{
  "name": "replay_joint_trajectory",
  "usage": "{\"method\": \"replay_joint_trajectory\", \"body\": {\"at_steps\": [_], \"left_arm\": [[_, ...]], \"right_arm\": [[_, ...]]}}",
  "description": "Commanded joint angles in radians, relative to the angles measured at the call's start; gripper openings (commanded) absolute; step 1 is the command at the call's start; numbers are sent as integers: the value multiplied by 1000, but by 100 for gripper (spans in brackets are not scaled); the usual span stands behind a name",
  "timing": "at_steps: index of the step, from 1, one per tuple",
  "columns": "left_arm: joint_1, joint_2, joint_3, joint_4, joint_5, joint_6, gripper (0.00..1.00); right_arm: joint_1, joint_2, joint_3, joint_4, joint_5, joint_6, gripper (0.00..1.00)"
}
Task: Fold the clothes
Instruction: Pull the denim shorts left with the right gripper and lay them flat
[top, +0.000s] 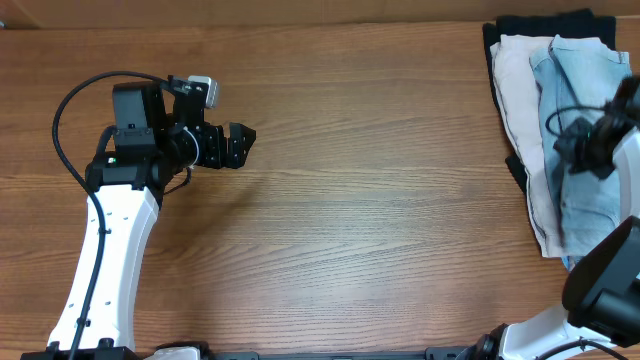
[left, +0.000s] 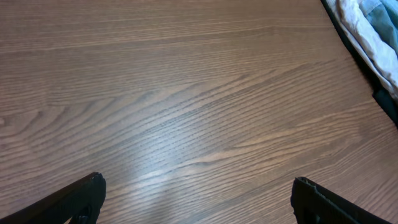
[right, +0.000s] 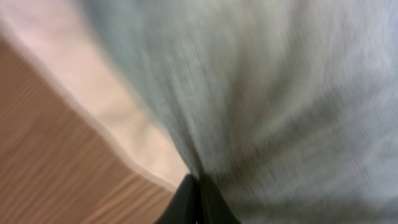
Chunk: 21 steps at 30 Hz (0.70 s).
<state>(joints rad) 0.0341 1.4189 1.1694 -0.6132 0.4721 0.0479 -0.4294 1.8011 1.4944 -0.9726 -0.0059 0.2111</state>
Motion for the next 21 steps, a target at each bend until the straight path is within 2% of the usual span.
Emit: {"method": "replay_joint_trajectory", "body": {"at_steps": [1,7,14,21], "left_arm": [[15,-9,30,1,7,0,97],[73,-17,58,-11,7,-3,100],[159,-17,83,-16,8,-6,100],[241,-17,83,-18,7,-6,100]], "right_arm": [[110,-64,184,-122,-88,-63,4],[330,-69,354,-317,-184,-111,4],[657,-60,352,-277,-209,-103,4],[975,6,352,-134,-208,-58,4]]}}
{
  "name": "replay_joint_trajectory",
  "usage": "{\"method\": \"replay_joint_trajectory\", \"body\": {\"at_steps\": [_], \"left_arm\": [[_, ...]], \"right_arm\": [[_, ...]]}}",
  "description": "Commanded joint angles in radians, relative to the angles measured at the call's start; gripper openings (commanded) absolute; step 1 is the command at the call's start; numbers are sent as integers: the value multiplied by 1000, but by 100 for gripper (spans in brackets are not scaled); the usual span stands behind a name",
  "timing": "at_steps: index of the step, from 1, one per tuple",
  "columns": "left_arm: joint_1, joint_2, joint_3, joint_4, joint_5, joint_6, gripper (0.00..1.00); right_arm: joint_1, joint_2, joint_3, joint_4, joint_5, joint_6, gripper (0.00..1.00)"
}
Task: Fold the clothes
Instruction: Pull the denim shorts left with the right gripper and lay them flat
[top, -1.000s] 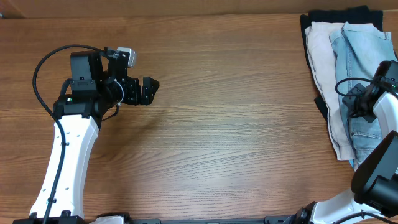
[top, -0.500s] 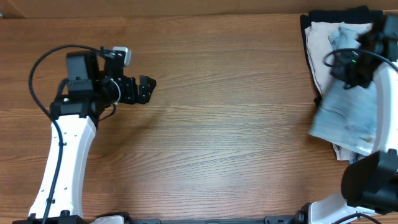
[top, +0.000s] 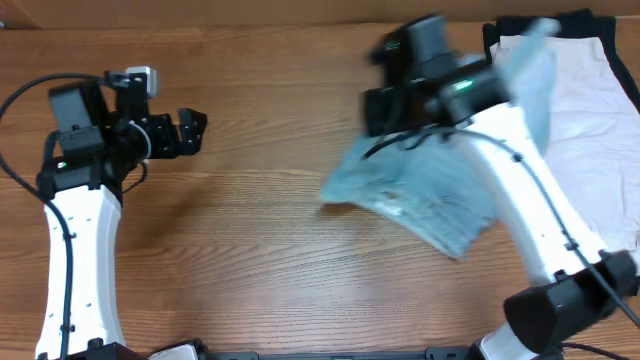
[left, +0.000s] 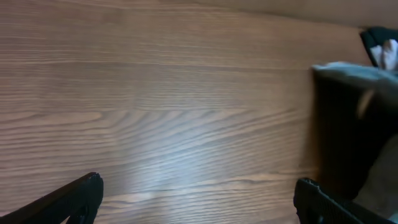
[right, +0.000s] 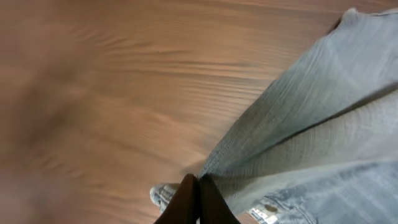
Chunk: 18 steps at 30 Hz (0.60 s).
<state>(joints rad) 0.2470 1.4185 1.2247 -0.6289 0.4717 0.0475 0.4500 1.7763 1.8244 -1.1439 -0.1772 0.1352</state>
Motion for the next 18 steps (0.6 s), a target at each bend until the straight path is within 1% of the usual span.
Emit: {"method": "replay_joint_trajectory", "body": {"at_steps": [1,6,7,8,9,10,11,13,14,16,17,18], "left_arm": [[39,-16,28,-3,7,-6,100],[69,-16,28,-4,1,-2,100],[69,-16,28,-4,-7,-2,100],[69,-16,28,-4,-11,-2,100],[69,-16,27,-4,-11,-2,100],[69,-16,27,-3,-11,-2,100],[69,-16,27,-3,-11,-2,100],[68,-16,27,-2,-11,-2,100],[68,-16,27,-2,-11,-2,100],[66,-16,27,-1,-11,2,100],[64,-16,27,0,-11,2,100],[60,-16,27,2,-12,2,100]], "right_arm": [[135,48,22,60,-37,19,4],[286,153,22,117,-38,27,4],[303,171,22,116,-38,38,8],[317,185,22,114,-40,48,15],[328,196,22,109,-49,48,24],[335,200,22,101,-52,48,27],[339,202,22,93,-53,48,34],[341,200,22,71,-51,48,55],[340,194,22,58,-39,74,59],[319,180,22,40,29,177,68],[301,170,22,34,62,208,74],[278,159,22,31,84,214,76]]}}
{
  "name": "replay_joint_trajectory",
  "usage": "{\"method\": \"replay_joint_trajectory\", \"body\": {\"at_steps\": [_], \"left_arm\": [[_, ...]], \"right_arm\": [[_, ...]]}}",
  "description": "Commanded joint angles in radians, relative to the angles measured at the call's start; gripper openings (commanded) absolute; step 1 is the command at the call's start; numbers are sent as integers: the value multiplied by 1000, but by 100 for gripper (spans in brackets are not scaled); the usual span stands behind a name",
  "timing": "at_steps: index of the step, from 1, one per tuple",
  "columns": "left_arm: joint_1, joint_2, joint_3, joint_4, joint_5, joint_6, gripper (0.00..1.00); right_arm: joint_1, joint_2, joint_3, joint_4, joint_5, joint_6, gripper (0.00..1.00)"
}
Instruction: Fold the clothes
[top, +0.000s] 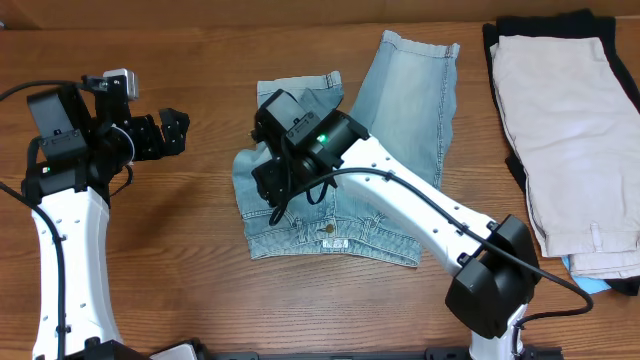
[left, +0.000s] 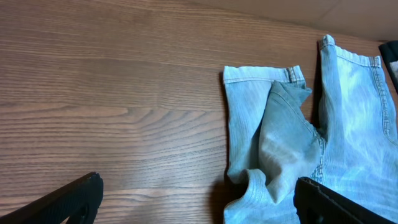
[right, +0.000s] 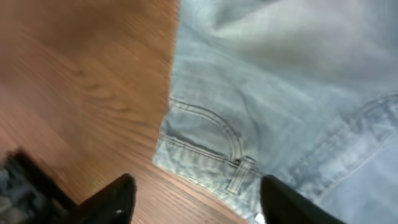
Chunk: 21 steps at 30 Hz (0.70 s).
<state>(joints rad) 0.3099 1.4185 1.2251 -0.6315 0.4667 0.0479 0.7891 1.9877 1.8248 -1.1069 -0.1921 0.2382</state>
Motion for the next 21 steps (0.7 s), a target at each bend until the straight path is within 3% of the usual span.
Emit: {"method": "replay_joint_trajectory", "body": {"at_steps": [1,4,11,21], "left_arm": [[-11,-16,27,10,-7,1,100],[-55,-7,27,50,-33,1,100],[-261,116,71,198,-216,1,100],[-371,590,481,100,-228,2,100]], "right_arm": [[-89,-65,22,-6,110,111,81],[-178,-94,22,-14,109,111,88],[-397,-107,22,-109,102,93,91],[-624,-107,21,-148,113,42,92]]}}
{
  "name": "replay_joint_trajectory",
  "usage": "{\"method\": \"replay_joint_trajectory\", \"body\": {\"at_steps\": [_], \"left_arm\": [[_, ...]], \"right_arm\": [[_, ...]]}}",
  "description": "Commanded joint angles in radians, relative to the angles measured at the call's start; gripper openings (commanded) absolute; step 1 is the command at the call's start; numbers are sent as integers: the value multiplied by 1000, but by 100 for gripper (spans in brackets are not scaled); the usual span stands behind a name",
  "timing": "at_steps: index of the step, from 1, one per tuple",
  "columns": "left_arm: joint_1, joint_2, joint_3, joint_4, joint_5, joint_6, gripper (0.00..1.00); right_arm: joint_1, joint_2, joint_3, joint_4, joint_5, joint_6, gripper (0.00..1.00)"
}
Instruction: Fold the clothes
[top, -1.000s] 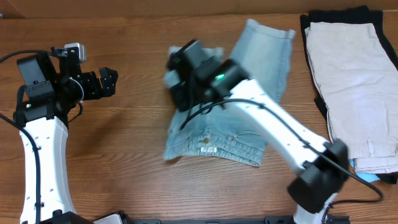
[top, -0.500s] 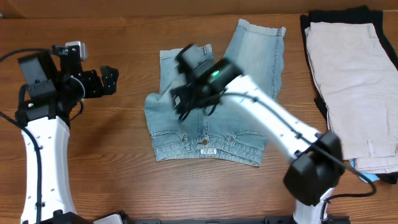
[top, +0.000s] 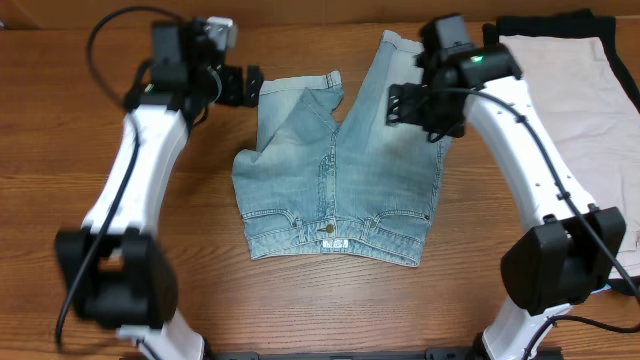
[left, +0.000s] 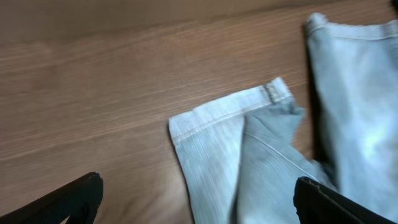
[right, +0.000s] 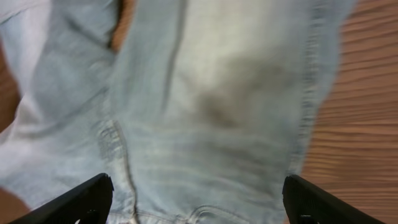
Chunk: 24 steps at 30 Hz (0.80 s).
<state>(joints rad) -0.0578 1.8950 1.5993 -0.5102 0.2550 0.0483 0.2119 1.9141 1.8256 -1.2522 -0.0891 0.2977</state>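
Observation:
Light blue denim shorts lie spread on the table's middle, waistband toward the front edge. Their left leg is rumpled and partly folded over; the right leg reaches toward the back. My left gripper stands open at the left leg's hem, and the left wrist view shows that hem ahead of the open left gripper. My right gripper hovers open over the right leg. In the right wrist view, denim fills the space before the open right gripper.
A stack of clothes sits at the right edge: beige shorts on a black garment. Bare wooden table extends to the left and front of the denim shorts.
My right gripper was open at the shorts' left side; now it is over the right leg. My left gripper was at the far left; now it is at the left leg's hem.
My right gripper was shut on the denim shorts on the stack at the right. Then it held them in the air over the table's middle. Then the shorts lay on the table, let go. Now both open grippers are at the legs.

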Motion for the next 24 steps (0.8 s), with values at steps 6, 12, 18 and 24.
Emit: {"method": "replay_joint_trajectory", "body": {"at_steps": [6,12,18,24], "left_arm": [[-3,276,209,11,62,0,99],[-27,375,209,21,63,-3,94],[-35,450,209,41,48,-26,87],[-37,462,209,92,2,-39,82]], "right_arm": [[-90,-34,19,-11,24,-70,93],[-90,-34,19,-6,89,-65,94],[-90,-34,19,-7,89,-65,88],[-90,-34,19,-2,89,-65,77]]}}
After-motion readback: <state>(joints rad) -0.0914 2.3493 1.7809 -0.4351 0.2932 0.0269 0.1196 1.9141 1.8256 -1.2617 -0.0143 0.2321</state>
